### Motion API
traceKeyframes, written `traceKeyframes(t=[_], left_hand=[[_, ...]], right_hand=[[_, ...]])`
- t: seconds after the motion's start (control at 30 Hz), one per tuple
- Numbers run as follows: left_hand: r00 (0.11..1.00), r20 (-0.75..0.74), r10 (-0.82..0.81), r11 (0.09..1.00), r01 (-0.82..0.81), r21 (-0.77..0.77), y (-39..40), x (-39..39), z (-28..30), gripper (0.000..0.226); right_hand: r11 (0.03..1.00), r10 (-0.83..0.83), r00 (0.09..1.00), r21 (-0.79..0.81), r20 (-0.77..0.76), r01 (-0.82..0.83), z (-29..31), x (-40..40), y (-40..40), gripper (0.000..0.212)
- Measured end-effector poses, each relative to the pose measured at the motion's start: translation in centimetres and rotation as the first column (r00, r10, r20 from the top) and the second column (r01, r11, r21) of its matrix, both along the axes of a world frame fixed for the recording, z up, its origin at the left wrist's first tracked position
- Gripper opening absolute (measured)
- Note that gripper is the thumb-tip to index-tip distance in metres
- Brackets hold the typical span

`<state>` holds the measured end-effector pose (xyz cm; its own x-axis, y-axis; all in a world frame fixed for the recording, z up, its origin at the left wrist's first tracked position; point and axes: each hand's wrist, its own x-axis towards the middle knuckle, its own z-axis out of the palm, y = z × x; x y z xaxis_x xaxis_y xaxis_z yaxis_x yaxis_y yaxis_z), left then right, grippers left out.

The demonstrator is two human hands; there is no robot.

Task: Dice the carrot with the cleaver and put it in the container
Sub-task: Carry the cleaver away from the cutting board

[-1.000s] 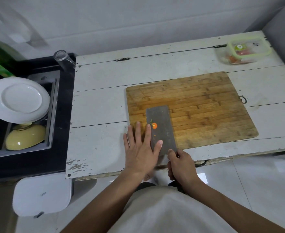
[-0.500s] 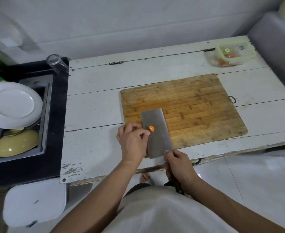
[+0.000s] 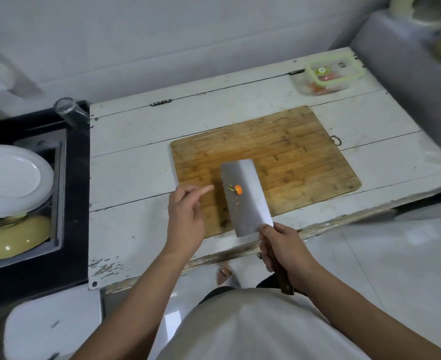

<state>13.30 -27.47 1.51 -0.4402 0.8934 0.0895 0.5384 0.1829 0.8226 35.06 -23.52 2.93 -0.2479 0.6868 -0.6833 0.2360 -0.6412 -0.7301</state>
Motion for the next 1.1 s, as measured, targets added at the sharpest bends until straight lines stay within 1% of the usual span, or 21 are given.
traceKeyframes(t=[0.07,0.13,0.23,0.3,0.4,0.47,0.53,0.6,0.67,0.73,0.77,0.83,0.9,0.93,0.97,1.03,1.1], left_hand=[[0.988,-0.134,-0.075,0.997,0.077,0.016,-1.1,0.9,-0.6,0.078],[0.969,-0.217,-0.122,0.991,0.132,0.033,-2.3,2.6,-1.0,0.081],[0.983,-0.142,-0.112,0.991,0.122,0.062,-3.9,6.0,-1.2,0.072],[0.984,-0.105,-0.141,0.988,0.147,0.05,-4.5,8.1,-1.1,0.063],[0.971,-0.05,-0.235,0.971,0.236,0.022,-4.6,11.0,-0.5,0.052],[0.966,0.001,-0.259,0.966,0.259,0.018,-4.2,12.8,0.0,0.048],[0.947,-0.008,-0.322,0.947,0.322,0.0,-3.8,14.1,-0.2,0.044],[0.896,-0.029,-0.443,0.896,0.442,-0.05,-4.1,15.2,-0.8,0.041],[0.807,-0.056,-0.588,0.808,0.583,-0.084,-4.7,15.9,-1.4,0.04],[0.661,-0.102,-0.743,0.668,0.741,-0.062,-5.2,16.4,-2.5,0.039],[0.58,-0.127,-0.805,0.59,0.806,-0.057,-5.3,16.4,-3.2,0.042],[0.363,-0.159,-0.918,0.379,0.921,-0.085,-6.2,16.3,-4.4,0.049],[0.187,-0.15,-0.971,0.205,0.973,-0.11,-7.5,15.8,-4.9,0.054],[0.109,-0.131,-0.985,0.124,0.985,-0.117,-8.6,15.6,-4.9,0.056],[0.037,-0.115,-0.993,0.051,0.991,-0.124,-9.9,15.5,-4.8,0.057],[-0.137,-0.106,-0.985,-0.125,0.986,-0.113,-12.9,16.4,-4.2,0.059],[-0.302,-0.156,-0.94,-0.291,0.952,-0.09,-16.0,17.8,-3.9,0.06]], right_hand=[[1.0,-0.011,1.0,0.029,-0.006,0.012,0.3,0.7,0.0,0.024],[0.998,-0.018,1.0,0.057,-0.005,0.018,0.8,1.6,0.0,0.024],[0.994,-0.028,0.999,0.105,0.018,0.026,1.4,3.7,-0.1,0.025],[0.991,-0.062,0.998,0.123,0.032,0.058,1.5,5.7,-0.7,0.027],[0.982,-0.155,0.987,0.116,0.034,0.15,1.5,9.3,-2.6,0.027],[0.97,-0.222,0.974,0.109,0.044,0.216,1.4,11.5,-4.1,0.027],[0.95,-0.302,0.952,0.099,0.056,0.296,0.9,13.5,-6.4,0.026],[0.918,-0.395,0.915,0.08,0.08,0.389,0.4,14.9,-9.7,0.027],[0.865,-0.502,0.861,0.06,0.083,0.499,-0.1,15.5,-13.3,0.027],[0.764,-0.645,0.76,0.058,0.083,0.642,-0.6,15.5,-17.2,0.026],[0.718,-0.696,0.713,0.06,0.09,0.694,-0.9,15.1,-19.0,0.026],[0.615,-0.787,0.607,0.067,0.116,0.785,-1.3,13.6,-23.1,0.026],[0.521,-0.85,0.512,0.062,0.124,0.851,-1.6,12.0,-26.9,0.028],[0.455,-0.886,0.448,0.041,0.117,0.89,-1.6,10.9,-29.4,0.027],[0.381,-0.92,0.377,0.017,0.105,0.925,-1.4,10.0,-31.9,0.027],[0.213,-0.973,0.213,-0.014,0.084,0.977,-1.0,8.4,-37.5,0.028],[0.059,-0.996,0.061,-0.034,0.072,0.998,-1.0,6.7,-42.6,0.026]])
